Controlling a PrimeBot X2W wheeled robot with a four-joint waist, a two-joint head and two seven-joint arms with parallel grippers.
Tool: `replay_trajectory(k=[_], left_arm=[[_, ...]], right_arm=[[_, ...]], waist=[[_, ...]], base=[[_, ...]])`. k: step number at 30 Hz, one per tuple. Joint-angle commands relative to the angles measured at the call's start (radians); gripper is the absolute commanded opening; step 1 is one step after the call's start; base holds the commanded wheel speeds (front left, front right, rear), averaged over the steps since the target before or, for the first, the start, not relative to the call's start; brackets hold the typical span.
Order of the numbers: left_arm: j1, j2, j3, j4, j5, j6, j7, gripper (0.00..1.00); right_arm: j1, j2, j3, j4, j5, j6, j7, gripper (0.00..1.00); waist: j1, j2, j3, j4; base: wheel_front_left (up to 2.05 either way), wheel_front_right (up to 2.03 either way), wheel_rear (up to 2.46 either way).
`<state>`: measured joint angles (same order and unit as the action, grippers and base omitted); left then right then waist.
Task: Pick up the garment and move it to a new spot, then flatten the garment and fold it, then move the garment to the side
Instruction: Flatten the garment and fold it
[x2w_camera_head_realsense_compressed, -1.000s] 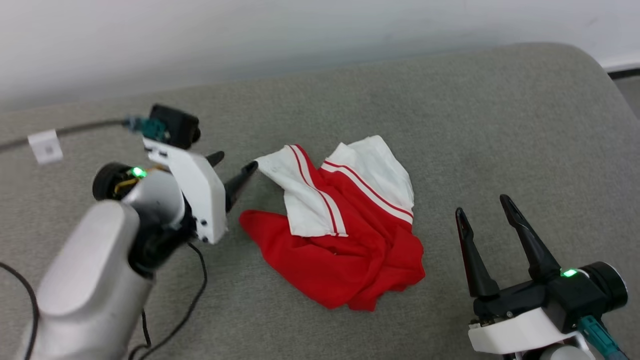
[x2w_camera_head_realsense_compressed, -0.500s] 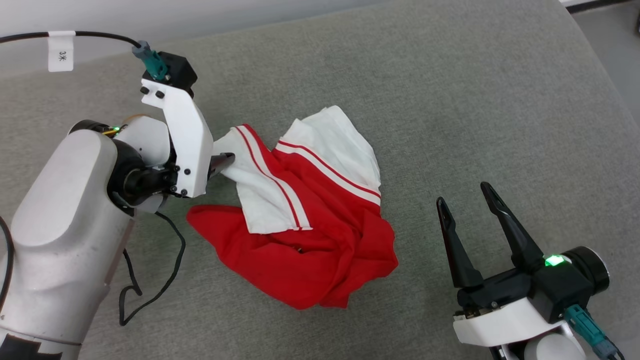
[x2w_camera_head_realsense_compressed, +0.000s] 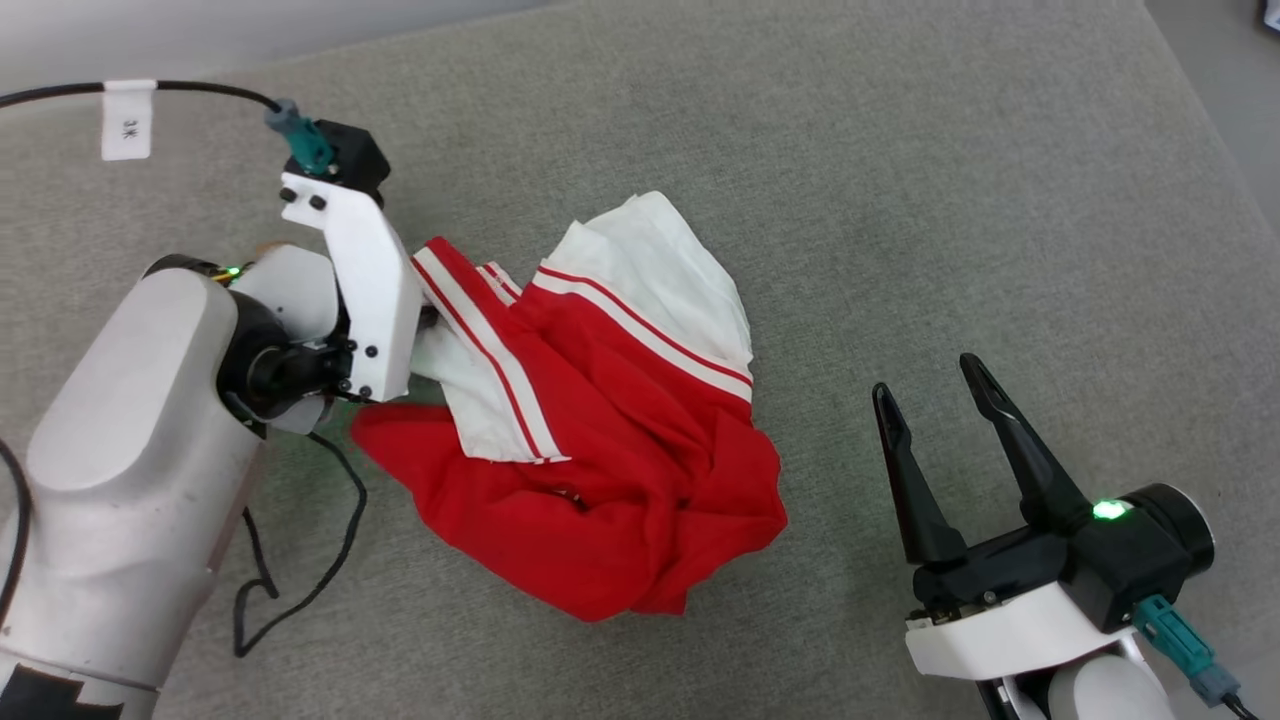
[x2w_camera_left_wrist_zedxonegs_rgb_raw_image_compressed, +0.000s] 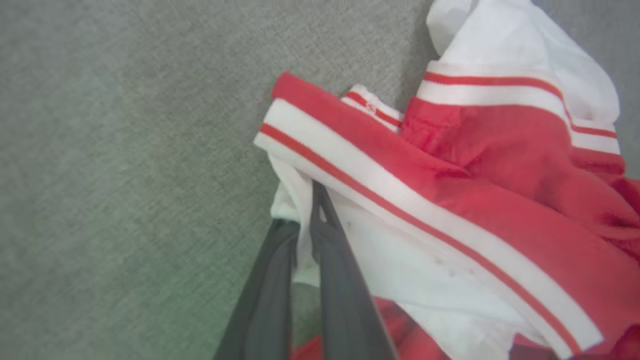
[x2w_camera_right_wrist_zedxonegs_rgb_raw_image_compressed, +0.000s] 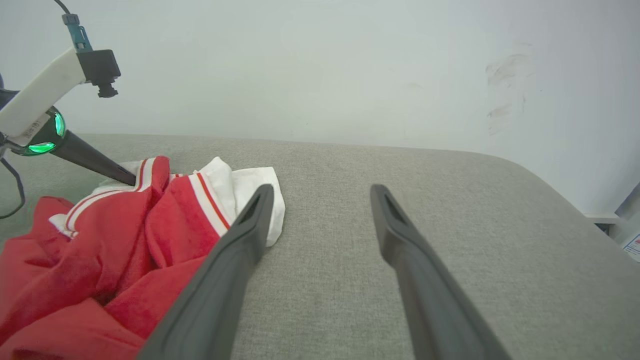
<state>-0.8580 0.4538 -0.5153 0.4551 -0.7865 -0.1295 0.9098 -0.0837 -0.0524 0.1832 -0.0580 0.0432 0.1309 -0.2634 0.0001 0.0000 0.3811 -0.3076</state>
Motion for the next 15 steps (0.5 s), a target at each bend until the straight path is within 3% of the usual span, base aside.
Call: replay_trajectory(k=[1,8,15], left_arm=[[0.011,0.008,0.002,0.002,0.001,0.001,-0.009,0.00],[0.037,0.053,0.025,-0.035,-0.025,0.001,-0.086,0.00],[0.088,0.167,0.071,-0.064,-0.011,0.024,-0.125,0.00]], right_arm=[[-0.011,0.004,-0.003,0.002,-0.006,0.000,-0.002,1.00],[0.010,0.004,-0.020,0.014,-0.028,0.000,-0.002,1.00],[0.034,0.003,-0.033,0.017,-0.041,0.000,-0.002,1.00]], waist=[[-0.0001,0.0000,-0.013,0.012],[-0.0001,0.0000,-0.092,0.075],[-0.0001,0.0000,-0.142,0.132]], base=[[0.00,0.00,0.00],[0.00,0.00,0.00],[0.00,0.00,0.00]])
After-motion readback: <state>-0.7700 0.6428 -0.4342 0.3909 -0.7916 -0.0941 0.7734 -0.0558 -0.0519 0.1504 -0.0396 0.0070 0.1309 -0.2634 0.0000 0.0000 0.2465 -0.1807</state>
